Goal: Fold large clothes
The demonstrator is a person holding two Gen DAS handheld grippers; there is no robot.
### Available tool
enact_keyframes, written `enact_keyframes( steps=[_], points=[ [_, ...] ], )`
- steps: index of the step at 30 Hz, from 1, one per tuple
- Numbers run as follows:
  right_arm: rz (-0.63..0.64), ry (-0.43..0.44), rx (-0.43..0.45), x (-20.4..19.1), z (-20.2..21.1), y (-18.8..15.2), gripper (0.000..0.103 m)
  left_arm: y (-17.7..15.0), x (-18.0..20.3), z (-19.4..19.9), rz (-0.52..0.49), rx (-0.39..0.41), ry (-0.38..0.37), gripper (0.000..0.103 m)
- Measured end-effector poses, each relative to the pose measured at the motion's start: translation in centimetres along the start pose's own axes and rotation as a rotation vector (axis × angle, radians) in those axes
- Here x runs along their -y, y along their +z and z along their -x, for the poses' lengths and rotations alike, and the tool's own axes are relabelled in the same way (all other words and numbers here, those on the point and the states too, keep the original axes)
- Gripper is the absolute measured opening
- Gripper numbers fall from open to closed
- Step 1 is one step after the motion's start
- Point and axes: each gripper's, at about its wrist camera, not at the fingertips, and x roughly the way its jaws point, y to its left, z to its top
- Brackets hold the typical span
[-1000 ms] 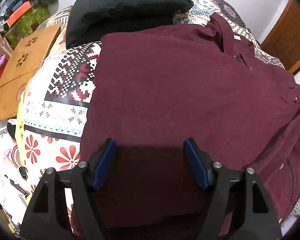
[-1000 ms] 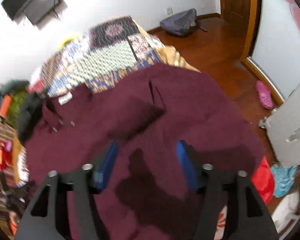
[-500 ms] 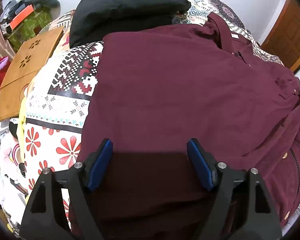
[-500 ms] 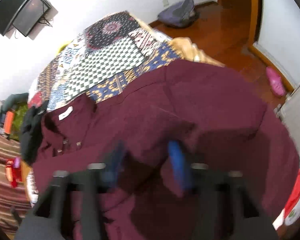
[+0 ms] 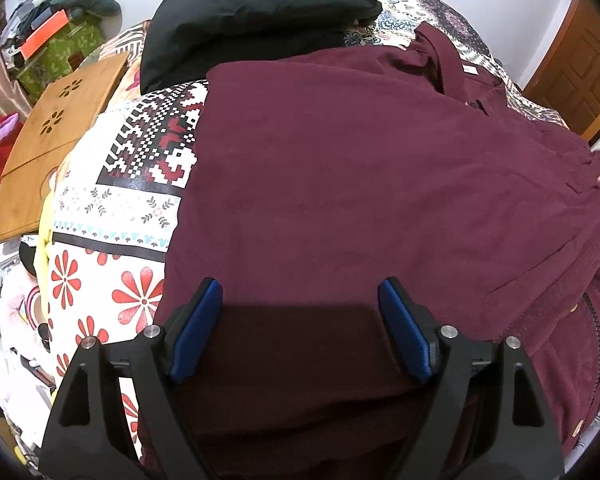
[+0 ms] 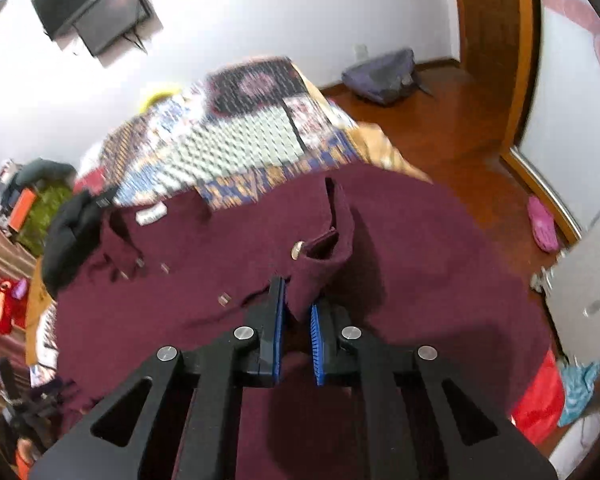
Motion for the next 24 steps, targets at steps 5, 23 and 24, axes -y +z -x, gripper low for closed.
enact_keyframes(
  steps=[5,23,24],
  points=[
    [-0.049,0.049,-0.013,1.9,0.4,-1.2,0.012,-0.2,0.2,0.3,-0.008,0.003,0.016,0.082],
    [-0.226,-0.031,0.145,11.1,8.3,-0.6,0.060,7.5,8.5,10.1,-0.046,0.253,-0.116,0.082],
    [-0.256,-0.031,0.132,12.1,8.0,-0.9,0.060,7.8,9.5,10.5,-0.062,0.267,-0.125,0.082]
  ],
)
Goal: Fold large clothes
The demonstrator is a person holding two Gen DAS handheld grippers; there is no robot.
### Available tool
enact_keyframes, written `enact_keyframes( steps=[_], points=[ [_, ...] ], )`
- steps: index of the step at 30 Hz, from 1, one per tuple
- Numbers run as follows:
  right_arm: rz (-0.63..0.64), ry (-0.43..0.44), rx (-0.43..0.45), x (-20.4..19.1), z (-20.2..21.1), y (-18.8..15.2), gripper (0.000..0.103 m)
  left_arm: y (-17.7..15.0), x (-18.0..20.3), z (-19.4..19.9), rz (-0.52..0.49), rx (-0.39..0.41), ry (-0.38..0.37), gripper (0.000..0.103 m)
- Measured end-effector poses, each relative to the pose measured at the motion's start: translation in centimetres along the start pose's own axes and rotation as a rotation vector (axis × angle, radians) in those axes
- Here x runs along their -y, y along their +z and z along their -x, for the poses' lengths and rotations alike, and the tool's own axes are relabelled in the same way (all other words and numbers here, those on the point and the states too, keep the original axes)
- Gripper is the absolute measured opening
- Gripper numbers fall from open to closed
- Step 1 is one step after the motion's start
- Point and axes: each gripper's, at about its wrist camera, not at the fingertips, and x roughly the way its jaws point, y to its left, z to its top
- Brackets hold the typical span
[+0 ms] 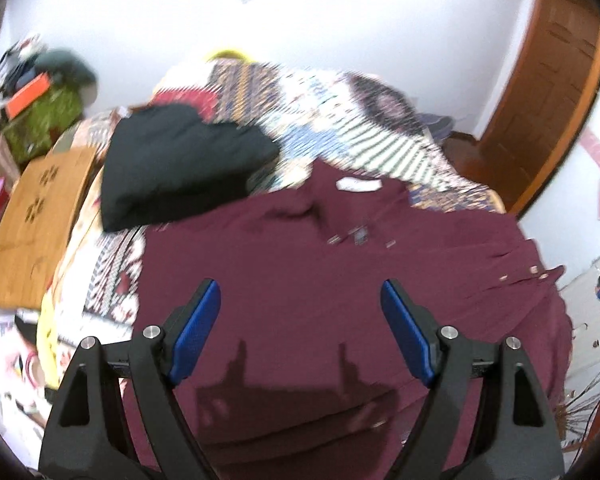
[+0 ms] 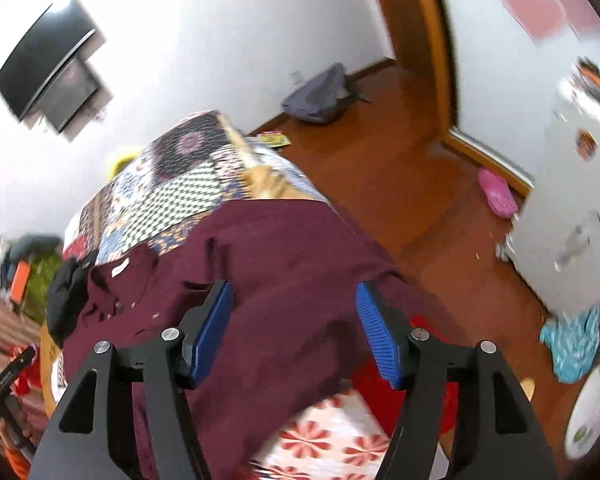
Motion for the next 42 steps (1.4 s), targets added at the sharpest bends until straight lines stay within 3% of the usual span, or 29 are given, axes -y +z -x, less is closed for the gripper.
enact_keyframes(
  steps=[5,12,18,20,27,29,34,42],
  points=[
    [-0.099,-0.004,-0.061,3.3,-1.8,-0.8,0.060,0.9,4.1,-0.8,-0.049,0.014,-0.056,0.082],
    [-0.282,0.110,-0.214,6.8,-6.6,-1.9,0.062,0.0,8.5,-3.7,-0.110,-0.053,-0.102,0.082],
    [-0.305,0.158,-0.202,6.6,-8.4,-1.5,0.063,-0.6,9.6,-4.8,-0.130,-0.094,-0.121,0.083],
    [-0.292,0.137,-0.194,6.5,-9.1,-1.3,0.057,-0.7,9.6,-5.2,-0.119,-0.108,-0.119,0.082],
    [-0.308,0.067,-0.150,6.8,-10.0,-0.5,0.019,-1.4,9.9,-5.1,-0.138,-0.103,-0.104,0.083],
    [-0.272,0.053,-0.139,5.9,-9.4,0.0,0.011,-1.6,9.9,-5.0,-0.138,-0.103,-0.109,0.083],
    [-0.093,0.041,-0.009,1.1,-5.1,2.1,0.008,-1.7,9.5,-4.5,-0.145,-0.092,-0.107,0.083],
    [0.181,0.263,0.133,-9.7,2.0,2.6,0.007,-1.9,9.2,-2.3,-0.168,-0.040,-0.115,0.083]
  ],
)
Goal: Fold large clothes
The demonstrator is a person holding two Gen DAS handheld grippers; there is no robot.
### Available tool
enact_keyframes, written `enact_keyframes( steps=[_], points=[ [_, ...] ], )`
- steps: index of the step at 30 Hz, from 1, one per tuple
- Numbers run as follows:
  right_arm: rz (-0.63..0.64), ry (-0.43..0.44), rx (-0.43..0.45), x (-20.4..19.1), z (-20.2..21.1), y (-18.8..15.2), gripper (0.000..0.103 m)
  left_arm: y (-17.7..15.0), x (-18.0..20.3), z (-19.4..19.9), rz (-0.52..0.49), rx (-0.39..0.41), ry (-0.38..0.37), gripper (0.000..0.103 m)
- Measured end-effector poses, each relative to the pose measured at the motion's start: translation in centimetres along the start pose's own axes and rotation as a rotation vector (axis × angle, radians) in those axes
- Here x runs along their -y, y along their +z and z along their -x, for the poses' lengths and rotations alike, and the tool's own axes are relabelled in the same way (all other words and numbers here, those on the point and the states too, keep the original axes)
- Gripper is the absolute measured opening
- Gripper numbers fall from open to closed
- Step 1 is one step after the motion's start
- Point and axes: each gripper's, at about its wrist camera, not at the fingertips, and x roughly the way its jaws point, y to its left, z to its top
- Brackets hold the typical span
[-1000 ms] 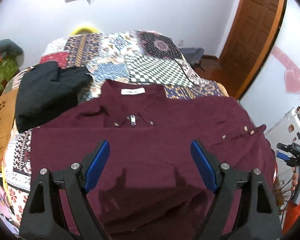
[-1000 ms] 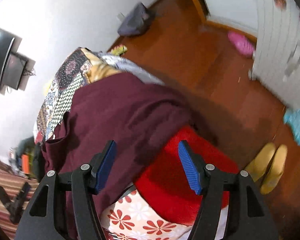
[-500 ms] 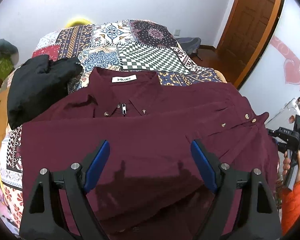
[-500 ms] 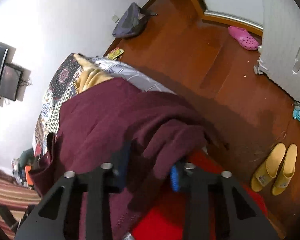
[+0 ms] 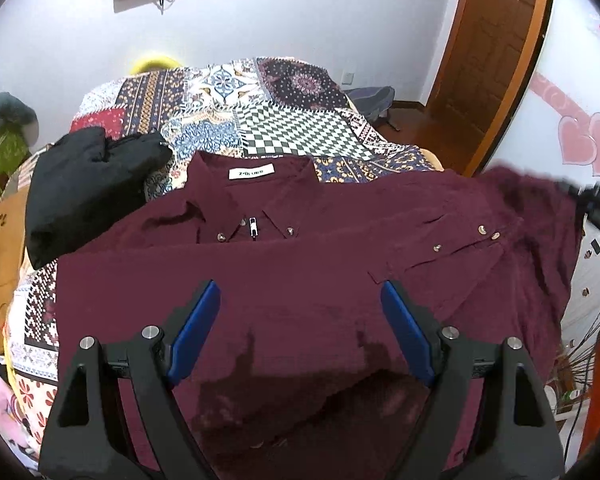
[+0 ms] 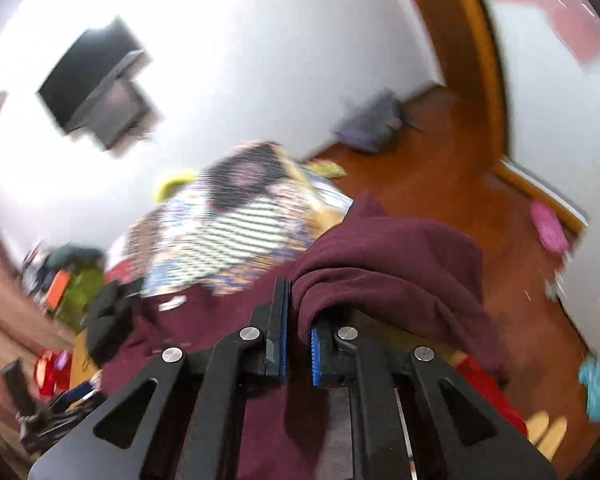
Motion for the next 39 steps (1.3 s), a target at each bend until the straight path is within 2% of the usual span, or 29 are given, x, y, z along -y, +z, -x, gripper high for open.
enact_keyframes(
  steps=[2,5,10,15,17,19,21,26,29,34,39],
  points=[
    [0.064,0.062,-0.015,-2.7,-0.1,-0.7,0.007,-0.2,0.1,0.3,-0.012,0.004,-0.004,0.083],
    [0.102,0.075,-0.079,-4.6,-1.5,-2.5,0.008,-0.6,0.1,0.7,-0.028,0.013,0.001,0.083],
    [0.023,0.066,-0.246,-3.3,-4.8,-5.9,0.009,-1.1,-0.3,0.8,-0.028,0.008,-0.007,0.083],
    [0.023,0.036,-0.337,-3.1,-5.1,-6.8,0.011,-1.8,-0.7,1.0,-0.020,0.006,-0.014,0.083],
    [0.037,0.042,-0.332,-3.1,-4.2,-6.4,0.015,-2.0,-0.8,1.0,-0.017,0.004,-0.013,0.083],
    [0.036,0.044,-0.310,-2.9,-3.2,-6.0,0.025,-2.0,-0.9,1.0,-0.014,0.002,-0.012,0.083],
    [0.029,0.017,-0.255,-2.6,-2.0,-5.3,0.046,-2.0,-0.8,1.0,-0.007,0.004,-0.016,0.083],
    [-0.054,-0.055,-0.147,-0.2,-0.3,-3.5,0.065,-1.9,-0.4,1.3,-0.008,0.015,-0.017,0.083],
    [-0.132,-0.095,-0.140,2.4,-0.5,-3.3,0.067,-1.6,0.1,1.3,-0.014,0.021,-0.016,0.083],
    [-0.337,-0.106,-0.191,7.9,-3.0,-4.2,0.067,-1.3,0.6,1.0,-0.010,0.012,-0.028,0.083],
    [-0.439,-0.123,-0.229,10.9,-5.8,-4.7,0.067,-1.1,1.2,0.3,-0.027,-0.007,-0.016,0.083]
  ],
)
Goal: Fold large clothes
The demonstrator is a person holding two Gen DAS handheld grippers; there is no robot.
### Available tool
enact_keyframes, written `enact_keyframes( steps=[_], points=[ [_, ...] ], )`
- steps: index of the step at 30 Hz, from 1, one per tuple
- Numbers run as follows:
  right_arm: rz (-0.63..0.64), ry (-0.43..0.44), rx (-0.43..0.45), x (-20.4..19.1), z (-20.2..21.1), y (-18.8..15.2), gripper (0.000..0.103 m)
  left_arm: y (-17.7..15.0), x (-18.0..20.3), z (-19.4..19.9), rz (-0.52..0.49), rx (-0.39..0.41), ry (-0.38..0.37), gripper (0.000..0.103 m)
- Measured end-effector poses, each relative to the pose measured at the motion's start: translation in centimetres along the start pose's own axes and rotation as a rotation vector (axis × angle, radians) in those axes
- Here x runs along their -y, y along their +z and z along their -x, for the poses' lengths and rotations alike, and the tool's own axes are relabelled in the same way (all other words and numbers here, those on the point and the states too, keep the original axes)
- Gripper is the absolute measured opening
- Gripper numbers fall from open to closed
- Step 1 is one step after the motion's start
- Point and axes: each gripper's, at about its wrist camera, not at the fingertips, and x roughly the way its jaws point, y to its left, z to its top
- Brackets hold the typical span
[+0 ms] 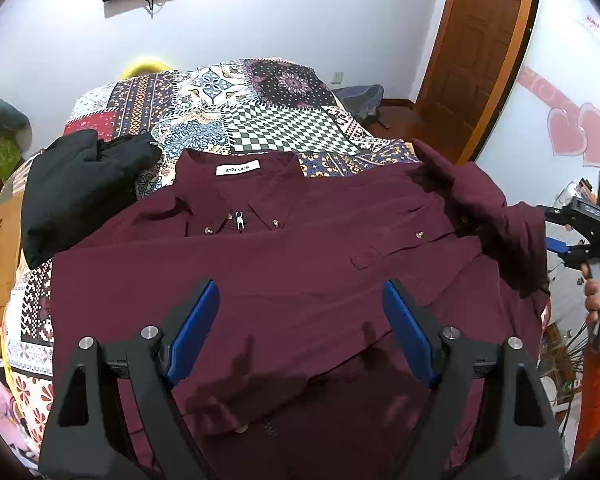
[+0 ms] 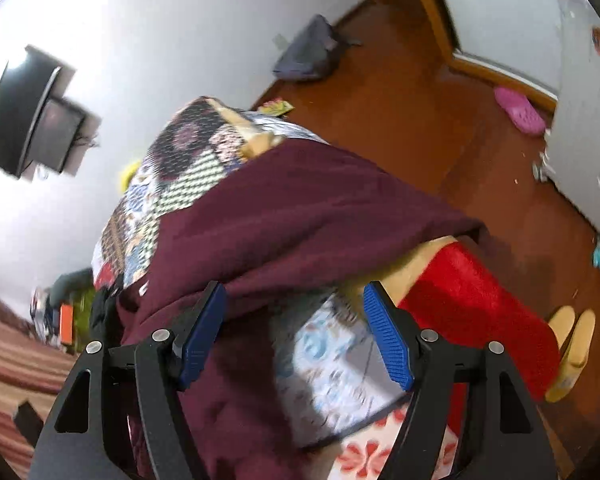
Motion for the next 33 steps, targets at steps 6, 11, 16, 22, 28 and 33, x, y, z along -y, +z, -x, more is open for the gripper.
enact_keyframes(
  steps=[6,11,16,22,28,33],
  points=[
    [-0.089,0.014,-0.051,1.4,-3.0,1.3,0.067,0.2,0.1,-0.3,-0.005,-0.007,0.004,0.083],
    [-0.050,-0.020,-0.018,0.5,-3.8,1.8,0.035,0.2,-0.3,-0.5,0.014,-0.010,0.000,0.083],
    [0.041,-0.038,0.087,-1.6,-1.2,2.5,0.012,0.0,-0.8,-0.6,0.011,-0.008,0.020,0.083],
    [0.201,0.024,0.210,-7.4,4.6,2.8,0.009,-0.2,-2.2,1.0,0.026,0.021,0.007,0.083],
    [0.420,0.187,0.260,-16.9,7.7,0.0,0.008,-0.5,-3.7,3.2,0.050,0.067,0.011,0.083],
    [0.614,0.297,0.184,-24.1,6.3,-5.5,0.007,-1.1,-5.4,5.4,0.077,0.109,0.031,0.083]
  ],
)
